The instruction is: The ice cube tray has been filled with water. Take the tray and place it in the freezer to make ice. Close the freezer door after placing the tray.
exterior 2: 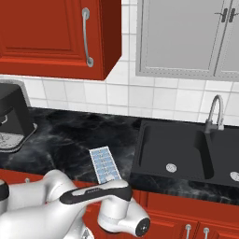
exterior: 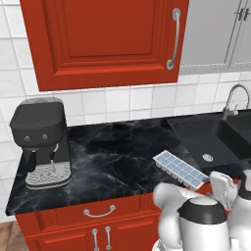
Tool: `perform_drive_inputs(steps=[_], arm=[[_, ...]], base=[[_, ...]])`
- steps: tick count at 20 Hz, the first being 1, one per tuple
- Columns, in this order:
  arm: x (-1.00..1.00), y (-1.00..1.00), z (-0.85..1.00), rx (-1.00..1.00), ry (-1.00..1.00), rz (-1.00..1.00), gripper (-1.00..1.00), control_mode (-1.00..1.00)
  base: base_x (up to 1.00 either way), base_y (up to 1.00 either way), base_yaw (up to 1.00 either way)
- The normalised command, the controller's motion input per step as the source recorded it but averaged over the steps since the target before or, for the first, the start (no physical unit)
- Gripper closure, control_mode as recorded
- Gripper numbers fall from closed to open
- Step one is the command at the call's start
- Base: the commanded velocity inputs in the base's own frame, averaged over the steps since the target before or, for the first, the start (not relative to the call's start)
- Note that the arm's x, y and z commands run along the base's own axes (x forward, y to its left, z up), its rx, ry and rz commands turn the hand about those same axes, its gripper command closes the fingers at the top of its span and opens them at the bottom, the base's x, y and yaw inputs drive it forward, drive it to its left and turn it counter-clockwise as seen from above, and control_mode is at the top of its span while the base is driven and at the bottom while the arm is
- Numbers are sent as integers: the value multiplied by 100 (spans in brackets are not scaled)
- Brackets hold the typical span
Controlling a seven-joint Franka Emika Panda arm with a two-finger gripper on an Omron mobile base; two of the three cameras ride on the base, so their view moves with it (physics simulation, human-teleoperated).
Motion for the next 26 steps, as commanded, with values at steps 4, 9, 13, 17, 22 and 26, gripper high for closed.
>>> perform_drive_inputs(steps=[4, 9, 13, 17, 22, 26], arm=[[16, 10, -9, 0, 0, 0, -100, -100], [15, 10, -7, 0, 0, 0, -100, -100], [13, 11, -10, 0, 0, 0, -100, -100], [8, 12, -9, 0, 0, 0, -100, -100], [6, 12, -7, 0, 0, 0, -100, -100], [7, 11, -3, 0, 0, 0, -100, -100]], base=[[0, 0, 0], [0, 0, 0], [0, 0, 0], [0, 0, 0], [0, 0, 0], [0, 0, 0]])
